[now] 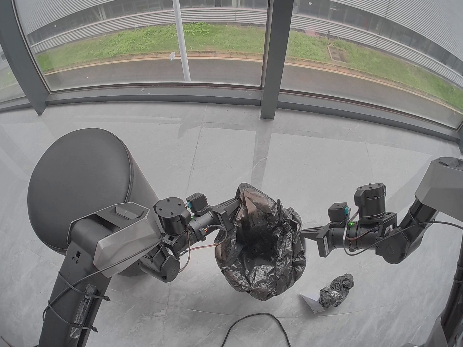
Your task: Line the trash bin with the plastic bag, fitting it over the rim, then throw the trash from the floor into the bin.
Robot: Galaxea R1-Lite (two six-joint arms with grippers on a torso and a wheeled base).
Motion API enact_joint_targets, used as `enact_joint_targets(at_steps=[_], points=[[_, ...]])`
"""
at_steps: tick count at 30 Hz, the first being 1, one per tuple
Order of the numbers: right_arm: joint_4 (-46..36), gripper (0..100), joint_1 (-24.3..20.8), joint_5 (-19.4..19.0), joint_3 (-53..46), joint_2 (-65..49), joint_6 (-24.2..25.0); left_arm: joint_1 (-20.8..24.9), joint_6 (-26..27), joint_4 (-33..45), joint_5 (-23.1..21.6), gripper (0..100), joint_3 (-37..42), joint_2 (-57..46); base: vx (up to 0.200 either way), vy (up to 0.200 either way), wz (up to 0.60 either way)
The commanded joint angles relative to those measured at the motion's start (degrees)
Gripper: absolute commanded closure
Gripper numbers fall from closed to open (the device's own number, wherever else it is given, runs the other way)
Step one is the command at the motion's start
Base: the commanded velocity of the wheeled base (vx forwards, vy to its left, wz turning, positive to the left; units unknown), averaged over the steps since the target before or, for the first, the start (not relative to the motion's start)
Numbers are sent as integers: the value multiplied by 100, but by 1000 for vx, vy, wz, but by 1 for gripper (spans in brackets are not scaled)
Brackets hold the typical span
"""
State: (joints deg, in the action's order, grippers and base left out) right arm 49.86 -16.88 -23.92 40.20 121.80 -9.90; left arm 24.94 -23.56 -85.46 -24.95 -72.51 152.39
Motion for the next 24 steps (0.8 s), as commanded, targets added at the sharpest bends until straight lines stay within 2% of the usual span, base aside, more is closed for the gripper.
enact_joint_targets(at_steps=[1,6,7,12,16,24], points=[[-108,100,-351,1,58,-147,14,11,-34,-120,78,100,62,10,0,0,0],[-213,100,-421,28,251,-121,23,37,-166,-226,105,100,97,1,0,0,0],[-275,0,-421,28,269,-130,23,28,-166,-226,105,100,88,-8,0,0,0],[-407,0,-447,107,436,-95,-3,37,-166,-235,96,100,26,27,0,0,0],[-460,0,-491,405,664,28,23,72,-175,-235,96,100,9,45,0,0,0],[-486,0,-641,423,1077,433,32,107,-175,-261,96,100,9,71,0,0,0]])
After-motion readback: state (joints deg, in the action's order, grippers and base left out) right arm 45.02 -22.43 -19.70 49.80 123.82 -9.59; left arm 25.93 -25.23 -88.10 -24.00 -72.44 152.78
